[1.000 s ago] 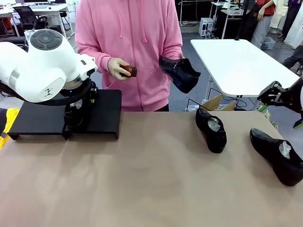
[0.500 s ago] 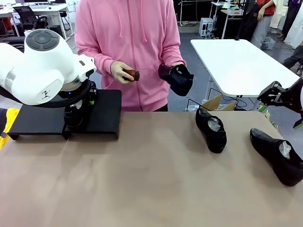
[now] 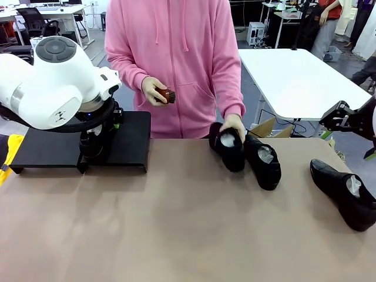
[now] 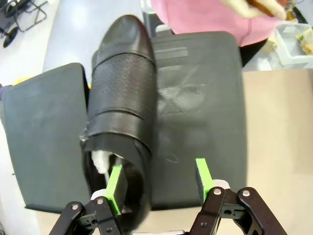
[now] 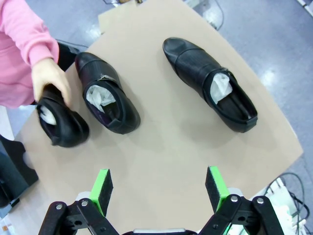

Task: Organize the shoes by placing them on the stand.
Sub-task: Pick up one Shoe and place it in the middle of the table.

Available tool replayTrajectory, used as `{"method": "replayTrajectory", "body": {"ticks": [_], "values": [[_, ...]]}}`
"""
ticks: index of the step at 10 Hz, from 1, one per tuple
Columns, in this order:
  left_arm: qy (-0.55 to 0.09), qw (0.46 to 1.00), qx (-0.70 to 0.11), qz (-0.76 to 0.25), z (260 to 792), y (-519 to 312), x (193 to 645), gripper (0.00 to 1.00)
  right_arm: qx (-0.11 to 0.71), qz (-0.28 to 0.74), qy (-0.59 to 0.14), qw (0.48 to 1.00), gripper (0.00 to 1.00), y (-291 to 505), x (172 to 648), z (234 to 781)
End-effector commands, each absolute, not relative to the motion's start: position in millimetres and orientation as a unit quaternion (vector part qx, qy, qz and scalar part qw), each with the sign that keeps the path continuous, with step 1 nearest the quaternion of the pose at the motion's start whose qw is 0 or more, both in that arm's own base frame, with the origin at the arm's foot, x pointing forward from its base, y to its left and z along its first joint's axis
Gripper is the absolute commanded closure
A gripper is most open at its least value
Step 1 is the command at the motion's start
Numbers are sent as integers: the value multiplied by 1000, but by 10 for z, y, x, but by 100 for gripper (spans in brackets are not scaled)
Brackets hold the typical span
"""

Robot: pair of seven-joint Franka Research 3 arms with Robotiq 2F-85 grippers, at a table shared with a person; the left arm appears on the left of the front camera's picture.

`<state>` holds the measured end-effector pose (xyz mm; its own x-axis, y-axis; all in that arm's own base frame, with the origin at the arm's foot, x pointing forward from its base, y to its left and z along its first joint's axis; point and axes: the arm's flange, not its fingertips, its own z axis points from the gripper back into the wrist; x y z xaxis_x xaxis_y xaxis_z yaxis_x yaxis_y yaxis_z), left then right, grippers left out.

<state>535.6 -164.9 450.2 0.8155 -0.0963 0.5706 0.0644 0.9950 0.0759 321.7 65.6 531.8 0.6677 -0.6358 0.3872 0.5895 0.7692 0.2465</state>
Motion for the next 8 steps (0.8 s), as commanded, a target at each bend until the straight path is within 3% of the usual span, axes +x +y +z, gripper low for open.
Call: {"method": "replayTrajectory", "body": {"ticks": [1, 4, 7, 8], "values": [[-322, 946, -11, -48, 4830, -1808, 4794, 27, 56, -336, -235, 910, 0, 649, 3232, 5322], [-276, 957, -69, -53, 5077, -2099, 3989, 27, 56, -336, -235, 910, 0, 649, 3232, 5322], [-108, 977, -128, -129, 5013, -2355, 3589, 27, 50, -336, -231, 912, 0, 656, 3217, 5318], [-23, 973, -151, -170, 4914, -2430, 3587, 27, 39, -306, -216, 926, 0, 664, 3129, 5283]]}}
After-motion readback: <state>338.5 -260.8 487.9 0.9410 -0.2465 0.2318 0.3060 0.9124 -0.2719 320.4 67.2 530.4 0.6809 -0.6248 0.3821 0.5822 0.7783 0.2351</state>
